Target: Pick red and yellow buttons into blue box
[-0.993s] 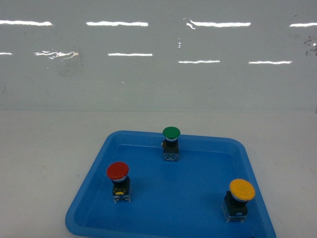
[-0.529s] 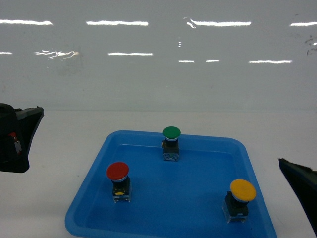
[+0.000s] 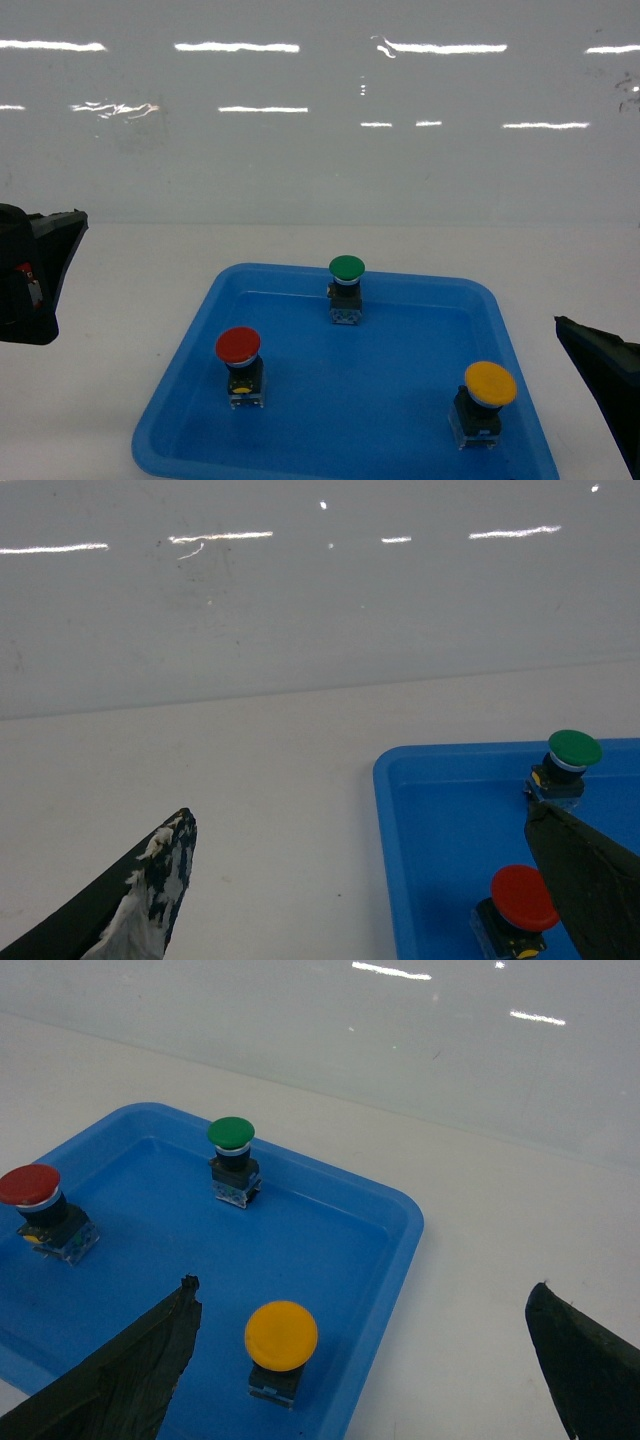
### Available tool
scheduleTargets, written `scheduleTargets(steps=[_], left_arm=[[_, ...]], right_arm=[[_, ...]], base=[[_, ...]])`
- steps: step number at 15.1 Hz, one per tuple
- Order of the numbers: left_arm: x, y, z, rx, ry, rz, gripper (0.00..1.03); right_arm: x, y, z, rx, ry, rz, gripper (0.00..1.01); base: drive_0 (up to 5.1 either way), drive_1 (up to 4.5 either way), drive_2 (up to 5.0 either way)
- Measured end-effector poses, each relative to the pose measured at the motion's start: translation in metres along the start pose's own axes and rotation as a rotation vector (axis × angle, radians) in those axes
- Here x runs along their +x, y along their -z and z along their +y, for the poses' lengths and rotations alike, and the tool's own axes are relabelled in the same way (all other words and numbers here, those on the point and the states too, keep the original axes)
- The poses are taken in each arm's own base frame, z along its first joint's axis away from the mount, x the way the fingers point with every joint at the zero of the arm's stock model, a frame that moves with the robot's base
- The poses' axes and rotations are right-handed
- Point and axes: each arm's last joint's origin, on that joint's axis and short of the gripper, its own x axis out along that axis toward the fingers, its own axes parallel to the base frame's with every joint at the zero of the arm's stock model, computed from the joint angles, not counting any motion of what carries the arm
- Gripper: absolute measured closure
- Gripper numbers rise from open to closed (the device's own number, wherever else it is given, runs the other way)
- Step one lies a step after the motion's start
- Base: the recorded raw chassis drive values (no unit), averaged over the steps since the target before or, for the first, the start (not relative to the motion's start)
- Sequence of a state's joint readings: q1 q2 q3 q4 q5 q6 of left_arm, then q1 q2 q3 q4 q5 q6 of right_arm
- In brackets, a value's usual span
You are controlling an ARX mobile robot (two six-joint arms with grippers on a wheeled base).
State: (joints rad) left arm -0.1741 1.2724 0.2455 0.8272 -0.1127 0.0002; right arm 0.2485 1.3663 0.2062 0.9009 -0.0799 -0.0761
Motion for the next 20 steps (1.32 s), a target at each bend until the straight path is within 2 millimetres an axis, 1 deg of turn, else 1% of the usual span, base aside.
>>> scheduleTargets(steps=[2,3,4,5,7,10,12,13,14,15,16,18,20], left_arm=[[0.000,0.000,0.000,0.000,0.000,0.000,0.05],[0.000,0.000,0.000,0.000,0.000,0.000,0.05],[0.000,0.000,0.000,0.000,0.000,0.000,0.05],[0.000,0.000,0.000,0.000,0.000,0.000,0.05],[0.000,0.000,0.000,0.000,0.000,0.000,0.05],[0.000,0.000,0.000,0.000,0.000,0.000,0.05],[0.000,0.000,0.000,0.000,0.000,0.000,0.05],[0.000,0.000,0.000,0.000,0.000,0.000,0.05],[0.000,0.000,0.000,0.000,0.000,0.000,0.05],[0.000,0.000,0.000,0.000,0.000,0.000,0.05],[0.000,0.000,0.000,0.001,0.000,0.000,0.05],[0.000,0.000,0.000,0.000,-0.001,0.000,0.05],[0.000,0.000,0.000,0.000,-0.001,0.000,0.05]], right_arm=[[0.000,-0.001,0.003,-0.018,-0.012,-0.019,0.03],[0.002,-0.001,0.009,-0.032,-0.025,-0.032,0.03],[0.006,0.003,0.015,-0.041,-0.045,-0.010,0.03],[0.014,0.008,0.022,-0.051,-0.060,0.025,0.03],[0.037,0.004,0.032,-0.078,-0.078,0.019,0.03],[0.058,0.014,0.033,-0.088,-0.084,0.095,0.03],[0.069,0.019,0.028,-0.081,-0.077,0.140,0.03],[0.088,0.027,0.026,-0.076,-0.081,0.199,0.03],[0.110,0.038,0.028,-0.086,-0.107,0.255,0.03],[0.125,0.045,0.029,-0.121,-0.118,0.294,0.03],[0.128,0.057,0.040,-0.153,-0.157,0.337,0.03],[0.127,0.060,0.047,-0.166,-0.174,0.344,0.03],[0.127,0.060,0.047,-0.166,-0.173,0.344,0.04]], base=[[0.0,0.00,0.0],[0.0,0.00,0.0],[0.0,0.00,0.0],[0.0,0.00,0.0],[0.0,0.00,0.0],[0.0,0.00,0.0],[0.0,0.00,0.0],[0.0,0.00,0.0],[0.0,0.00,0.0],[0.0,0.00,0.0],[0.0,0.00,0.0],[0.0,0.00,0.0],[0.0,0.00,0.0]])
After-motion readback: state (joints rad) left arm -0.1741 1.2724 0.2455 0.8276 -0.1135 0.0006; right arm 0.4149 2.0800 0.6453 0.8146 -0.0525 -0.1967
